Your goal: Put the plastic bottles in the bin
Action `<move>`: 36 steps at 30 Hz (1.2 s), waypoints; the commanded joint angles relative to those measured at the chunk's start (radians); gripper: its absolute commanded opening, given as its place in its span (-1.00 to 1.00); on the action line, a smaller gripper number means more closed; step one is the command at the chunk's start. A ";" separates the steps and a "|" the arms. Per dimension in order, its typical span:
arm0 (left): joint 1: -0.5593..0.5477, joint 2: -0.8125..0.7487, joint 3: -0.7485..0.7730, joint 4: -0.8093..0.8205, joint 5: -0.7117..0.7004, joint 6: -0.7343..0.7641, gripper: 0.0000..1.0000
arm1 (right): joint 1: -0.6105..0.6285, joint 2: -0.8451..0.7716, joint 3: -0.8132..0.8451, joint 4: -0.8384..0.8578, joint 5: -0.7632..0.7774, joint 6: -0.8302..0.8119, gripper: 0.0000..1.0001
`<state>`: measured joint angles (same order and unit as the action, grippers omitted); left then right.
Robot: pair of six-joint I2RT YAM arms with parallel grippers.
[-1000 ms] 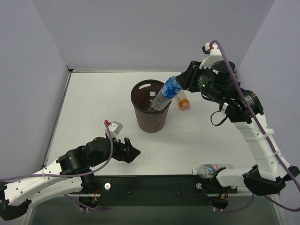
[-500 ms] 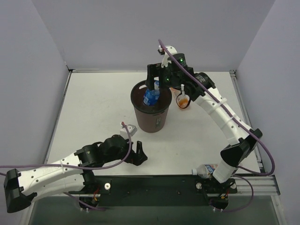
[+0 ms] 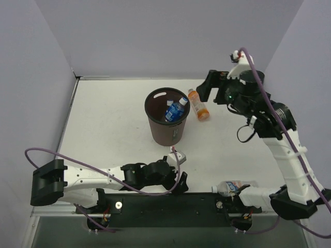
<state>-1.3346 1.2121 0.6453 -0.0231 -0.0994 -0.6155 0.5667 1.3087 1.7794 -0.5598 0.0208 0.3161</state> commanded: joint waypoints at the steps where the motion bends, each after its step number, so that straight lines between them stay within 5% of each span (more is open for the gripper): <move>1: -0.075 0.142 0.144 0.225 -0.022 0.066 0.95 | -0.048 -0.158 -0.154 -0.081 0.057 0.118 0.82; 10: -0.097 0.452 0.384 0.270 0.069 0.195 0.94 | -0.080 -0.305 -0.284 -0.219 0.050 0.167 0.81; 20: -0.094 0.550 0.522 0.120 0.265 0.643 0.81 | -0.085 -0.313 -0.255 -0.241 0.004 0.153 0.81; 36: -0.103 0.676 0.591 0.120 0.170 0.712 0.75 | -0.088 -0.301 -0.218 -0.270 0.008 0.118 0.82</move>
<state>-1.4326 1.8854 1.1923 0.0597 0.0952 0.0750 0.4892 1.0065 1.5196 -0.8005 0.0189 0.4625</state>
